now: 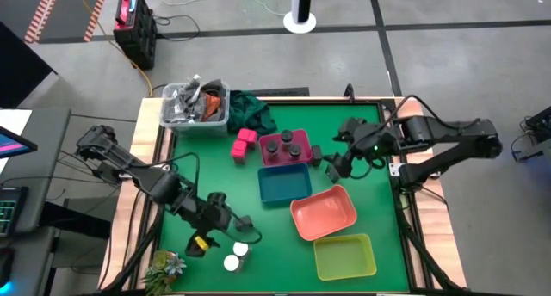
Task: Sort spices by type
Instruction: Put the bottom white seasoning bottle into the blue bin
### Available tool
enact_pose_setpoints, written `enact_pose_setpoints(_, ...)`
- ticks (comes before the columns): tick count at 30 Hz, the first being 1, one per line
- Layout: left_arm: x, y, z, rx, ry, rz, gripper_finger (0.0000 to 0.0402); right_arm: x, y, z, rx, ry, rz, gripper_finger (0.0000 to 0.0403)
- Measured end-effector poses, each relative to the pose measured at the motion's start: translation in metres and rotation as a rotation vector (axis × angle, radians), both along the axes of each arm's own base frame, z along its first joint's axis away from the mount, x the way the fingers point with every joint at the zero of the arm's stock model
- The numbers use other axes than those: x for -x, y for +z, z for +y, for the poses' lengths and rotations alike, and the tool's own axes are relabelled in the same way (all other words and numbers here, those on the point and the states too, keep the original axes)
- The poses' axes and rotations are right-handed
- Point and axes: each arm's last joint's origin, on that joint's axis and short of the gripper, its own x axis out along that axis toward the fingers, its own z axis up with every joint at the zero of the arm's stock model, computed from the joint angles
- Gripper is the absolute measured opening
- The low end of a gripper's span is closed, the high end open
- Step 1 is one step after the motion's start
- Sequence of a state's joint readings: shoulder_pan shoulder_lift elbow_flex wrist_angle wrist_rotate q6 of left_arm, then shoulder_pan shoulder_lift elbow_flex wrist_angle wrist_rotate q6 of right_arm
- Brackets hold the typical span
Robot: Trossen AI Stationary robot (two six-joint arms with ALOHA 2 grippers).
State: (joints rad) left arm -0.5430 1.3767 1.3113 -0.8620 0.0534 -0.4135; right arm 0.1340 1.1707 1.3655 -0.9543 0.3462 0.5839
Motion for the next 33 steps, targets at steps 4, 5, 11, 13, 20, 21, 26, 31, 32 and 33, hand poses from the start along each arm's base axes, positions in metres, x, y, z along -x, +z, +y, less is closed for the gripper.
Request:
enact_pose_setpoints(4, 0.002, 0.0, -0.003, 0.149, 0.19, 0.112, 0.0264, -0.005, -0.007, 0.017, -0.035, -0.009, 0.025, 0.0375)
enact_pose_setpoints(5, 0.003, 0.0, -0.005, 0.199, 0.23, 0.154, 0.0264, -0.008, -0.01, 0.02, -0.036, -0.019, 0.032, 0.0373)
enact_pose_setpoints(11, 0.011, -0.007, -0.031, 0.331, 0.42, 0.302, 0.0259, -0.028, -0.031, 0.032, -0.112, -0.137, 0.094, 0.0369)
enact_pose_setpoints(13, 0.013, -0.007, -0.044, 0.356, 0.454, 0.306, 0.0258, -0.034, -0.037, 0.034, -0.155, -0.194, 0.099, 0.0369)
enact_pose_setpoints(20, 0.019, -0.009, -0.09, 0.245, 0.45, 0.189, 0.0258, -0.046, -0.036, 0.04, -0.181, -0.255, 0.159, 0.0369)
enact_pose_setpoints(21, 0.019, -0.012, -0.097, 0.22, 0.425, 0.179, 0.0258, -0.046, -0.033, 0.041, -0.173, -0.25, 0.168, 0.0369)
enact_pose_setpoints(26, 0.009, -0.025, -0.121, 0.239, 0.505, 0.246, 0.0258, -0.049, -0.018, 0.043, -0.105, -0.218, 0.203, 0.0369)
enact_pose_setpoints(31, -0.006, -0.044, -0.127, 0.202, 0.725, 0.316, 0.0258, -0.045, -0.01, 0.047, -0.04, -0.187, 0.188, 0.0369)
enact_pose_setpoints(32, -0.009, -0.047, -0.126, 0.197, 0.76, 0.33, 0.0258, -0.044, -0.01, 0.047, -0.032, -0.179, 0.191, 0.0369)
enact_pose_setpoints(33, -0.013, -0.049, -0.125, 0.194, 0.792, 0.342, 0.0258, -0.044, -0.01, 0.047, -0.024, -0.17, 0.194, 0.0369)
